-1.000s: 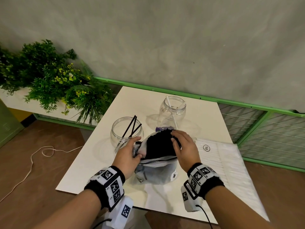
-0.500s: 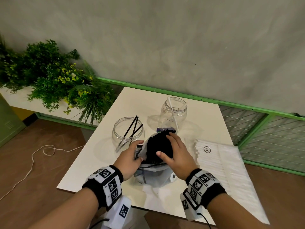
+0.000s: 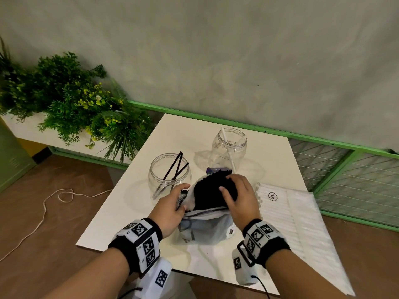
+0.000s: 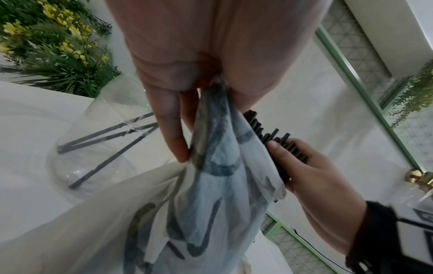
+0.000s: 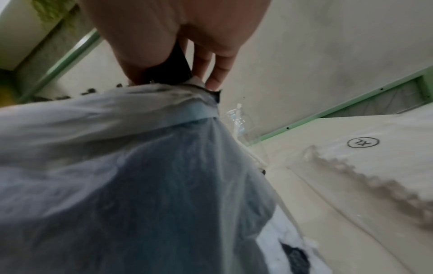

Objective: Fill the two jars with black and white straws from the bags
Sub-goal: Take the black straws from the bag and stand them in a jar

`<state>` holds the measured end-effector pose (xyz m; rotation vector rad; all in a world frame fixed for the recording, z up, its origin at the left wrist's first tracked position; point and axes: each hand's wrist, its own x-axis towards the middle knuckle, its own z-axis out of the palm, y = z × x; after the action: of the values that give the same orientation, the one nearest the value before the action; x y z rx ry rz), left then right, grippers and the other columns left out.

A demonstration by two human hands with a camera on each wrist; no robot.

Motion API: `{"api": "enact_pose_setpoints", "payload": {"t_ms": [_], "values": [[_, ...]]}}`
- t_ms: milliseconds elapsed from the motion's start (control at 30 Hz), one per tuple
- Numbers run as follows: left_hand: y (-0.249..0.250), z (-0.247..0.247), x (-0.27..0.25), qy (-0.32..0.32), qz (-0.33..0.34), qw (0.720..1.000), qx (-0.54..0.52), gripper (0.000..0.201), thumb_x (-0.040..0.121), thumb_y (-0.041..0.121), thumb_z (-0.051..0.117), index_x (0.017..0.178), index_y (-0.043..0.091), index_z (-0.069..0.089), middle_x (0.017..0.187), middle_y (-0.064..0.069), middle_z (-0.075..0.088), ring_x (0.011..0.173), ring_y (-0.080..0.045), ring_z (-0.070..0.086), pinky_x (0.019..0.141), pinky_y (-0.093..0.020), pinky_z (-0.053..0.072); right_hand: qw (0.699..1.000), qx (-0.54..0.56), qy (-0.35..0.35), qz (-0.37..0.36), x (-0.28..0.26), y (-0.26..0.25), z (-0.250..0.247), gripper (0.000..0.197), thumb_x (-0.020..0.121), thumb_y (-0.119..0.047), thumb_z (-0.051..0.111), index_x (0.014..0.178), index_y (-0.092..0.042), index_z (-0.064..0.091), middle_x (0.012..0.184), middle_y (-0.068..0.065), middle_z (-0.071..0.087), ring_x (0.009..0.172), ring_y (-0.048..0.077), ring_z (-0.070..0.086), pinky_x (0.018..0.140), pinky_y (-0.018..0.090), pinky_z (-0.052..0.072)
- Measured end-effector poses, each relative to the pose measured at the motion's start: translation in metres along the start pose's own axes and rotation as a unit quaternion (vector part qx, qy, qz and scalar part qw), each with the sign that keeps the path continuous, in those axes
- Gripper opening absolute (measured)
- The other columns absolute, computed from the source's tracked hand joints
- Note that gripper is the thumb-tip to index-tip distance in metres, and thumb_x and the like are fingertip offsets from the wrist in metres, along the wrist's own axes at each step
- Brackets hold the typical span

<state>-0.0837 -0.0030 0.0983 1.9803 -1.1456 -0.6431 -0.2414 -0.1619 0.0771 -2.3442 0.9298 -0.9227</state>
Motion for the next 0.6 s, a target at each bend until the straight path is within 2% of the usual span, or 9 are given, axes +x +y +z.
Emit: {"api": "enact_pose_setpoints", "payload": {"t_ms": [100, 167, 233, 300, 400, 467, 533, 600], "values": [[0.001, 0.000, -0.001, -0.001, 0.000, 1.000, -0.004, 0.054, 0.090, 0.007, 0.051, 0.135, 0.034, 0.038, 0.106, -0.024, 0.063, 0.089, -0.028, 0.058, 0.084, -0.033, 0.045, 1.000, 0.002, -0.006, -0.005, -0.004, 0.006, 0.000, 0.052, 0.091, -0.050, 0.041, 0.125, -0.013, 0.055, 0.130, -0.005, 0.051, 0.121, 0.015, 0.047, 0.104, 0.028, 0.038], [0.002, 0.001, -0.002, -0.003, -0.003, 1.000, -0.012, 0.053, 0.090, 0.006, 0.051, 0.135, 0.033, 0.039, 0.108, -0.022, 0.063, 0.092, -0.027, 0.058, 0.085, -0.030, 0.044, 1.000, 0.025, 0.016, -0.009, -0.004, 0.005, -0.001, 0.049, 0.092, -0.047, 0.042, 0.125, -0.014, 0.055, 0.129, -0.013, 0.046, 0.122, 0.009, 0.044, 0.105, 0.017, 0.033], [0.004, 0.001, -0.002, -0.004, -0.004, 1.000, -0.020, 0.053, 0.090, 0.005, 0.051, 0.135, 0.032, 0.040, 0.109, -0.017, 0.063, 0.099, -0.027, 0.058, 0.085, -0.026, 0.042, 0.999, 0.033, 0.042, -0.009, -0.002, 0.004, -0.003, 0.046, 0.094, -0.038, 0.047, 0.133, -0.015, 0.048, 0.131, -0.015, 0.037, 0.124, 0.000, 0.035, 0.105, 0.008, 0.023], [0.006, 0.002, -0.002, -0.008, -0.009, 1.000, -0.023, 0.052, 0.090, 0.004, 0.051, 0.134, 0.031, 0.041, 0.107, -0.010, 0.065, 0.099, -0.023, 0.059, 0.083, -0.024, 0.043, 1.000, 0.026, 0.011, -0.003, 0.001, 0.005, -0.003, 0.049, 0.094, -0.031, 0.049, 0.140, -0.015, 0.042, 0.136, -0.012, 0.035, 0.126, 0.000, 0.030, 0.107, 0.012, 0.019], [0.007, 0.002, -0.001, -0.024, -0.038, 0.998, -0.033, 0.045, 0.091, 0.005, 0.048, 0.131, 0.026, 0.045, 0.111, 0.000, 0.064, 0.104, -0.017, 0.059, 0.085, -0.021, 0.043, 0.998, 0.050, -0.039, 0.009, 0.006, 0.007, -0.005, 0.043, 0.091, -0.030, 0.048, 0.131, -0.015, 0.052, 0.136, -0.011, 0.044, 0.126, 0.008, 0.041, 0.109, 0.024, 0.031], [0.007, 0.001, 0.001, -0.045, -0.065, 0.996, -0.041, 0.041, 0.091, 0.006, 0.047, 0.129, 0.021, 0.049, 0.115, 0.000, 0.063, 0.109, -0.018, 0.057, 0.086, -0.021, 0.043, 0.998, 0.048, -0.033, 0.016, 0.009, 0.008, -0.008, 0.043, 0.089, -0.032, 0.051, 0.128, -0.014, 0.055, 0.135, -0.007, 0.046, 0.126, 0.012, 0.043, 0.108, 0.030, 0.035], [0.008, 0.000, 0.002, -0.067, -0.085, 0.993, -0.045, 0.037, 0.091, 0.008, 0.047, 0.126, 0.018, 0.053, 0.116, -0.001, 0.063, 0.108, -0.018, 0.057, 0.083, -0.021, 0.042, 0.999, 0.029, -0.016, 0.006, 0.008, 0.005, -0.013, 0.048, 0.089, -0.033, 0.051, 0.132, -0.014, 0.051, 0.139, -0.001, 0.042, 0.127, 0.012, 0.038, 0.108, 0.029, 0.032], [0.008, 0.000, 0.003, -0.077, -0.099, 0.990, -0.063, 0.033, 0.089, 0.009, 0.049, 0.119, 0.019, 0.058, 0.113, -0.003, 0.065, 0.104, -0.020, 0.060, 0.081, -0.025, 0.047, 0.999, 0.015, 0.023, -0.036, 0.001, -0.006, -0.020, 0.048, 0.089, -0.032, 0.051, 0.135, -0.015, 0.047, 0.141, 0.001, 0.038, 0.128, 0.011, 0.034, 0.108, 0.027, 0.029]]}}
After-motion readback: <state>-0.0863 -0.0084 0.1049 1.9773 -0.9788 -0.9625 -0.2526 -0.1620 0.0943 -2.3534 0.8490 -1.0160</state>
